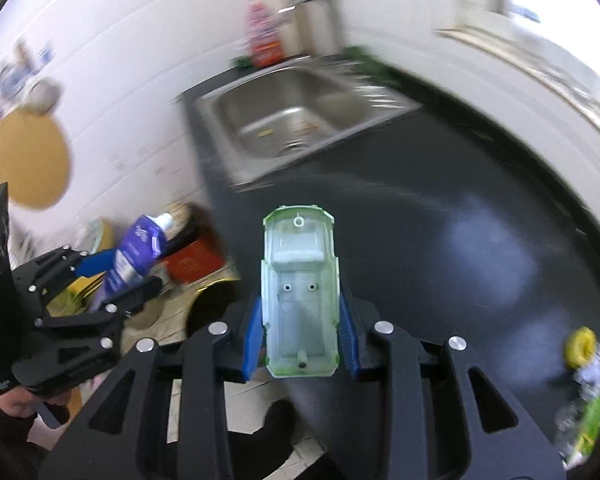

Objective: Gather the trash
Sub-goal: 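Carry box and green piece over the bin and open both tools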

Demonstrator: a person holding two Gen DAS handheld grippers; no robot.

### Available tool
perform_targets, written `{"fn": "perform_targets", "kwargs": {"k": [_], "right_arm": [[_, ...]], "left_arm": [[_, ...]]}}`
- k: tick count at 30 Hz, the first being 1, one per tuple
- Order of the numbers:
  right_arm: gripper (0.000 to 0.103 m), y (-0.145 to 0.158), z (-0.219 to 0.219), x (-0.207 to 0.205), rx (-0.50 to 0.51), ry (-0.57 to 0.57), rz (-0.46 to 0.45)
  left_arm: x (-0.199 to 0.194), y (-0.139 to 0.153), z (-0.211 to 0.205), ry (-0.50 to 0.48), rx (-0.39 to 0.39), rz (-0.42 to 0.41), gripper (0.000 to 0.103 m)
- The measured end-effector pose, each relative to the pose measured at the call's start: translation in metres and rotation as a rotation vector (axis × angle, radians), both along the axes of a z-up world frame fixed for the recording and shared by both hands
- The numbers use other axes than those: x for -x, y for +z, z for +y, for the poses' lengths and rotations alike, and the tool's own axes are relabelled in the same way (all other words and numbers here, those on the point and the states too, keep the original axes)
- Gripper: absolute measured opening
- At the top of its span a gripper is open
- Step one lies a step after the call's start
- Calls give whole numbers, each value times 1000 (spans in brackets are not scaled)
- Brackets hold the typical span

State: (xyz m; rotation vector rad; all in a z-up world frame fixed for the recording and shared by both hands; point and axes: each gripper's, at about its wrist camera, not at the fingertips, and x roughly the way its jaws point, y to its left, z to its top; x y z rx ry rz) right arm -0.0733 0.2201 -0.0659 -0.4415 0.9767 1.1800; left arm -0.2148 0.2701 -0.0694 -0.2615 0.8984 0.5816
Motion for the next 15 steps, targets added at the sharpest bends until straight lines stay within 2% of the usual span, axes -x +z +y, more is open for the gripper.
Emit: {"fn": "perform_targets", "kwargs": {"k": [4, 7, 11, 15], "right_arm": [[33, -22, 43, 48, 38, 126, 48], [33, -45, 71, 80, 82, 200, 76], [33, -75, 102, 109, 141, 236, 82], [33, -98, 119, 120, 188, 236, 79]], "left_arm": [[54, -21, 22, 99, 36, 23, 51], [89, -47, 38, 161, 107, 26, 51], [114, -82, 50, 189, 162, 31, 51], [125, -114, 60, 193, 193, 47, 51]]}}
